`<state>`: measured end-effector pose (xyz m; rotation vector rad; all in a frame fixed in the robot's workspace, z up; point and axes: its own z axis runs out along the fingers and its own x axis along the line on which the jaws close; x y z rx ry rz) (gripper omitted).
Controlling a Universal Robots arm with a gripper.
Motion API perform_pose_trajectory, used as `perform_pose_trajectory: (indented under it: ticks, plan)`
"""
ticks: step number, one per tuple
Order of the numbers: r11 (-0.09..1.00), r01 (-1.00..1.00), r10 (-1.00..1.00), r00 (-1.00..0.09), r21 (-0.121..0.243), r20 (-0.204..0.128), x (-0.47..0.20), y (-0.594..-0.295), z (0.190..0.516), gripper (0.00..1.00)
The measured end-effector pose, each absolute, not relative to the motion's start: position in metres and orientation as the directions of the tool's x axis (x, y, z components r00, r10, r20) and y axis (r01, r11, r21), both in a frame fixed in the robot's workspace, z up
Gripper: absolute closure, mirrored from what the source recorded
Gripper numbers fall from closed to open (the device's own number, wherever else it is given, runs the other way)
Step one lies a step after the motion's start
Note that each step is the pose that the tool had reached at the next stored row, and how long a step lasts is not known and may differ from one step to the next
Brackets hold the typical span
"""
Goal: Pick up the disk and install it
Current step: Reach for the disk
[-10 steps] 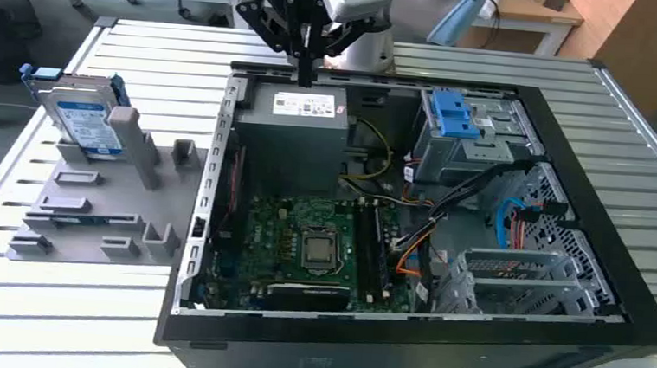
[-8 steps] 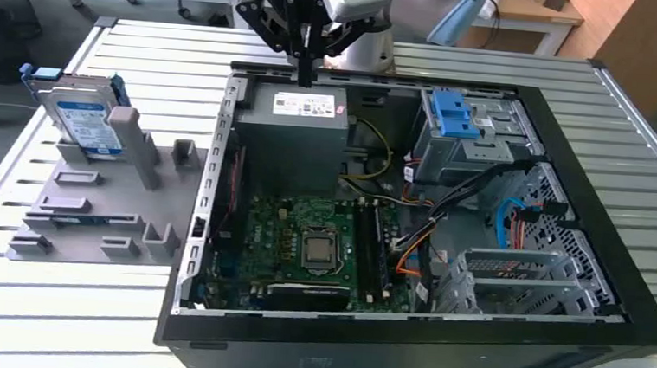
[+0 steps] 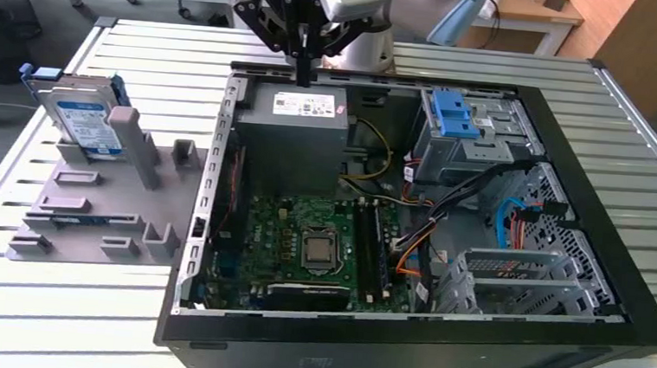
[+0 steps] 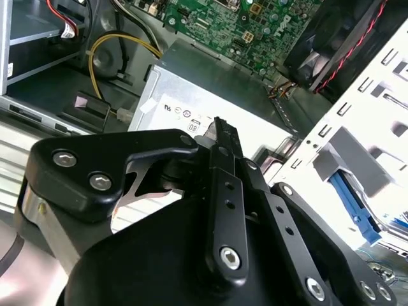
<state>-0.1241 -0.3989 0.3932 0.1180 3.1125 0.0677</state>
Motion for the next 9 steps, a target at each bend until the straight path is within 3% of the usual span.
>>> perform_pose_trajectory:
  ticks: [9]
  plan:
    - [0.996, 0.075, 0.076, -0.997, 0.044, -0.024, -0.1293, -0.3989, 0.3931, 0.89]
